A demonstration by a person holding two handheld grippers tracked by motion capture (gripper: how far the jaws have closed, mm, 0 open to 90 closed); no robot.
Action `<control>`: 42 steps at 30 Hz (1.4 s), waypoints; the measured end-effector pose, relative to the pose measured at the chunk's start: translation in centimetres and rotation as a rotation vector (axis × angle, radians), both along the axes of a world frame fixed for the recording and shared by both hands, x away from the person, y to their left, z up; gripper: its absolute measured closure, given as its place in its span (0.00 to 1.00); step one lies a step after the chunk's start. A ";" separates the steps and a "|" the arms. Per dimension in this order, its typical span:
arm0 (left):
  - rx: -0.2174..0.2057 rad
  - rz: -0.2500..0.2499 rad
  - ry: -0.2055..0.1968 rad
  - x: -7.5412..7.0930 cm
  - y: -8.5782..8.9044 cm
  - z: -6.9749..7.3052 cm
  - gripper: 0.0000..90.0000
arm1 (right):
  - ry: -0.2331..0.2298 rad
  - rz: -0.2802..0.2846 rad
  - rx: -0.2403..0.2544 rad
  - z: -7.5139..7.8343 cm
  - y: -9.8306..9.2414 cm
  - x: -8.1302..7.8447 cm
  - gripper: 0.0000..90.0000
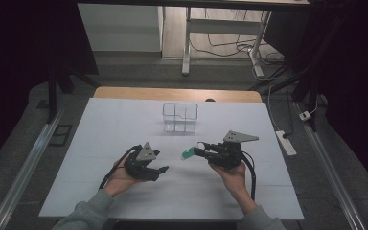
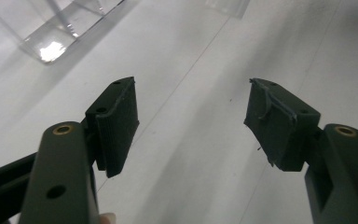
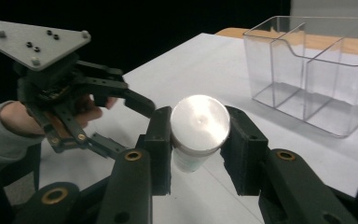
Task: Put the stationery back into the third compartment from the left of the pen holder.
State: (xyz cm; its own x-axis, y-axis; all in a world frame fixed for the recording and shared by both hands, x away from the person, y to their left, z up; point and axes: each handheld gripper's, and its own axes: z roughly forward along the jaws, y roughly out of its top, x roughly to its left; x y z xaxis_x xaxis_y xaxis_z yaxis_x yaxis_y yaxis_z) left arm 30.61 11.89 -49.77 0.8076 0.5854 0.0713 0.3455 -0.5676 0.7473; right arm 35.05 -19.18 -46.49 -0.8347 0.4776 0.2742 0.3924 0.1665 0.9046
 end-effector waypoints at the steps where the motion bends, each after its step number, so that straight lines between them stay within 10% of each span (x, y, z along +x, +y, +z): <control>1: 0.001 0.004 0.000 -0.1 0.3 0.1 0.37 | -0.001 -0.001 -0.002 0.0 -0.1 0.0 0.72; 22: -0.025 0.161 0.021 -3.1 8.4 -0.4 0.33 | -0.088 -0.088 -0.003 2.7 -1.6 0.8 0.72; 42: -0.039 0.205 0.049 -3.3 10.9 -1.4 0.31 | -0.087 -0.189 0.030 4.8 -1.0 5.3 0.72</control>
State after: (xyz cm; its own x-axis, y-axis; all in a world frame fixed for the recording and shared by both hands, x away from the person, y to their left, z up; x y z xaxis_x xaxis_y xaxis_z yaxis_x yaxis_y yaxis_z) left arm 27.26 22.78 -51.20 0.6731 0.7395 0.0085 0.4876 -0.4524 0.7467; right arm 40.32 -20.20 -41.69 -0.7519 0.6210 0.2214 0.3344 0.0698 0.9398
